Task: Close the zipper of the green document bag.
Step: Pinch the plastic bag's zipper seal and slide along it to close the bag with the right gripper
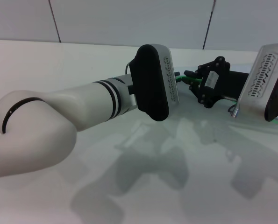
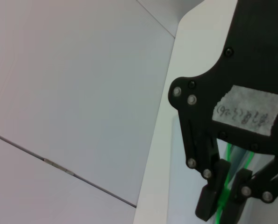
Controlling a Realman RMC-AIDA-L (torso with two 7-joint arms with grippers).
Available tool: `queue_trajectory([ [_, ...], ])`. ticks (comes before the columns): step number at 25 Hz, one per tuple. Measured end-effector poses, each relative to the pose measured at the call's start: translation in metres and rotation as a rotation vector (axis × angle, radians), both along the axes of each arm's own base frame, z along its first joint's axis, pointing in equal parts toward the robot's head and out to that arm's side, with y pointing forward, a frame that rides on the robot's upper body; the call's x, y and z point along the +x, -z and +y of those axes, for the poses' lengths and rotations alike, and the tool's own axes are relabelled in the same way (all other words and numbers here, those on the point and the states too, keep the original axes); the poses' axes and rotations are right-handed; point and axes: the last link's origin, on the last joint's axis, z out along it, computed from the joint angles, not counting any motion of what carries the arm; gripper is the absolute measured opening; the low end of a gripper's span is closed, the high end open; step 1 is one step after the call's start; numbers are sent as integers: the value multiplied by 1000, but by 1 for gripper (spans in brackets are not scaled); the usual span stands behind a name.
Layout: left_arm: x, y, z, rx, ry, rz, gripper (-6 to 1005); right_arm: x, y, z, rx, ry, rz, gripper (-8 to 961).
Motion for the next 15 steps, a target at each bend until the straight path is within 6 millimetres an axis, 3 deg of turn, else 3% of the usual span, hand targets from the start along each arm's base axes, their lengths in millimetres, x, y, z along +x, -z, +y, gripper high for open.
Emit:
queue_trajectory([
  [5,0,0,0,0,-1,0,51,1,0,0,0,3,1,77],
  [15,-12,-16,-3,56,-19,-11,51,18,-6,2,23,61,2,121],
])
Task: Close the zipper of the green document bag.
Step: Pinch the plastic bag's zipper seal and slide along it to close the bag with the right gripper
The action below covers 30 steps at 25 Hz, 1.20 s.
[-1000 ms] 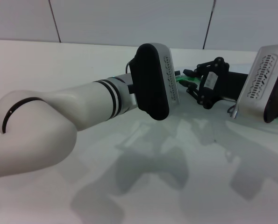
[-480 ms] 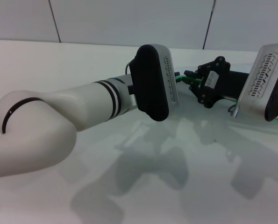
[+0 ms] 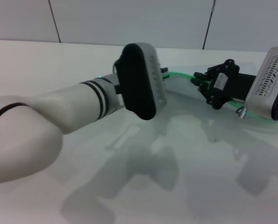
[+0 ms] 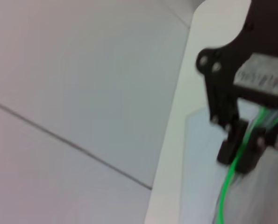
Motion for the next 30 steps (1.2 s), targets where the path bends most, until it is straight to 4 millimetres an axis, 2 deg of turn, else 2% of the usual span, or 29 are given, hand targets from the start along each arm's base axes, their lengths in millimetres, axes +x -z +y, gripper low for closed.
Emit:
queue_trajectory([
  [4,-7,-12,-5,36,-21,-26,51,19,-11,2,41,63,10,139],
  [5,-11,-20,-7,61,-30,-41,51,31,-22,3,77,103,22,143],
  [6,-11,-20,-7,61,-30,-41,51,31,-22,3,77,103,22,147],
  [10,-22,-37,-11,114,-56,-58,50,54,-42,7,144,179,45,165],
  [15,-26,-47,-11,146,-70,-70,50,75,-64,7,220,231,58,187],
  [23,-26,-49,-12,152,-69,-72,50,80,-73,8,246,240,68,222],
  [27,-25,-51,-11,172,-49,-78,49,73,-73,9,252,229,89,240],
  [30,-24,-54,-9,207,-26,-97,46,66,-78,10,275,240,173,253],
])
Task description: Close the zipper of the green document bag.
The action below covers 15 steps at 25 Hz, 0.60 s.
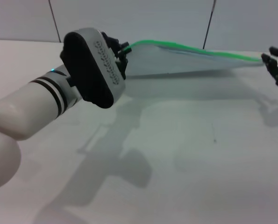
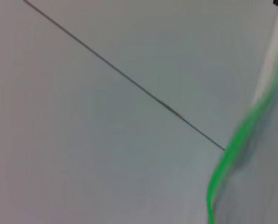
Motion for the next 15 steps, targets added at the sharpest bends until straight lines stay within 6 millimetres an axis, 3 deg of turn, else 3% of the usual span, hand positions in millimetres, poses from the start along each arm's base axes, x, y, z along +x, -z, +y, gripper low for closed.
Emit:
queue_trajectory([
  [3,3,-6,1,49,22,-56,74,-7,-12,-4,52,-13,112,266],
  [8,6,-19,2,148,34,-231,146,-23,-22,-17,129,-95,282,469],
  [10,7,-23,1,177,12,-357,198,-30,-16,-23,141,-136,325,528],
  [15,-5,-18,-2,211,-36,-577,388,-45,25,-24,179,-148,306,625],
])
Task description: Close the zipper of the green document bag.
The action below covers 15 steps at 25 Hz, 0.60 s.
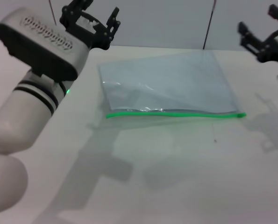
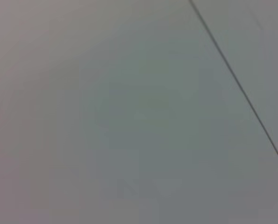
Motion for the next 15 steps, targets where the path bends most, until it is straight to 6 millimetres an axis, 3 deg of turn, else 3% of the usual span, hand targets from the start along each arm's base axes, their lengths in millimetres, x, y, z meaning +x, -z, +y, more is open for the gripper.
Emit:
queue_trajectory([
  [3,-15,14,-2,-16,-14,-71,512,0,17,0,39,17,10,682],
  [11,-42,22,-8,49,-24,-126,823,28,28,-3,170,65,140,835],
  [15,-47,21,-8,71,-33,-136,827,35,28,0,178,94,150,831],
])
